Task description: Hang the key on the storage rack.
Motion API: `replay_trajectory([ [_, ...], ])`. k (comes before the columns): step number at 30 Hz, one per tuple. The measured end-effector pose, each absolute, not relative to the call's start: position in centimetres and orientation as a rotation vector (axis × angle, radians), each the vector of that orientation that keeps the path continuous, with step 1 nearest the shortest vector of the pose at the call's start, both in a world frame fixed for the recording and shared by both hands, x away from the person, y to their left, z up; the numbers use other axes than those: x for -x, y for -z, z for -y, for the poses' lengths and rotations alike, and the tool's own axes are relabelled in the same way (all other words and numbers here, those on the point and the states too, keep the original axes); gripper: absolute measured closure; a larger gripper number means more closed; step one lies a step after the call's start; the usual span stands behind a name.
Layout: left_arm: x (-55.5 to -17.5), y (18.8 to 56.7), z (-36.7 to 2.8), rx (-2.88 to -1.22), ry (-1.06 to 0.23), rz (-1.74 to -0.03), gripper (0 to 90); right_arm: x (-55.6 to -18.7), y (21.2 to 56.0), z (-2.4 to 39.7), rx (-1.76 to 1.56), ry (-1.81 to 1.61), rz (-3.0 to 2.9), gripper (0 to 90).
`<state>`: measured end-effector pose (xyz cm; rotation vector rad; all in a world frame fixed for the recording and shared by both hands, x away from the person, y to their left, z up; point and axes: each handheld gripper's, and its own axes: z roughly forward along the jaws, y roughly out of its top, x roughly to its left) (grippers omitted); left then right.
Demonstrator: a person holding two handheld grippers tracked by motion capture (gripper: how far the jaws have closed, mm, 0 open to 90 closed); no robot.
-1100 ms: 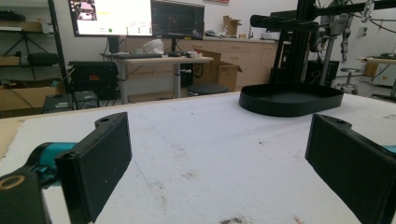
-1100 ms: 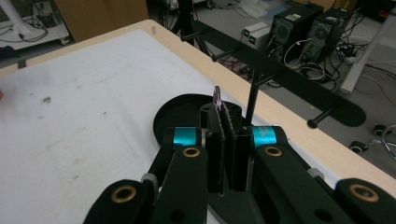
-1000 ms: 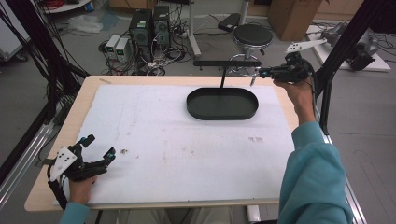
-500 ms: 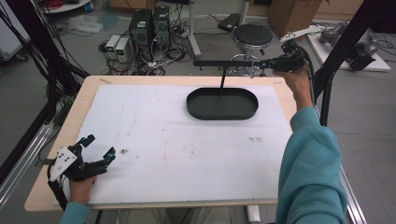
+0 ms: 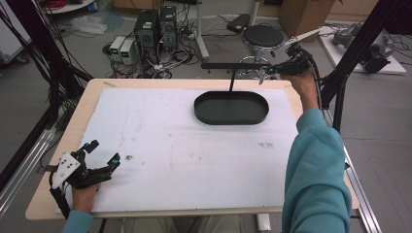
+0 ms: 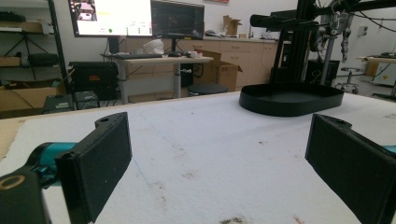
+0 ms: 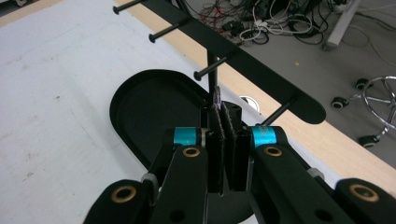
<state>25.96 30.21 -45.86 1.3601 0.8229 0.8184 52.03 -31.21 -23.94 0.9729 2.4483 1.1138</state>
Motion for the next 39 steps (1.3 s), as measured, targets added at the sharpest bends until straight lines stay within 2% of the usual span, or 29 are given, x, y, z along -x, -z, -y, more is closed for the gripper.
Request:
replay_trajectory([
  [39, -26.0, 45.9, -30.2, -1.354, -0.814, -0.829, 7.5, -54.3, 26.0, 32.1, -1.081, -1.022, -2.437, 88.7],
])
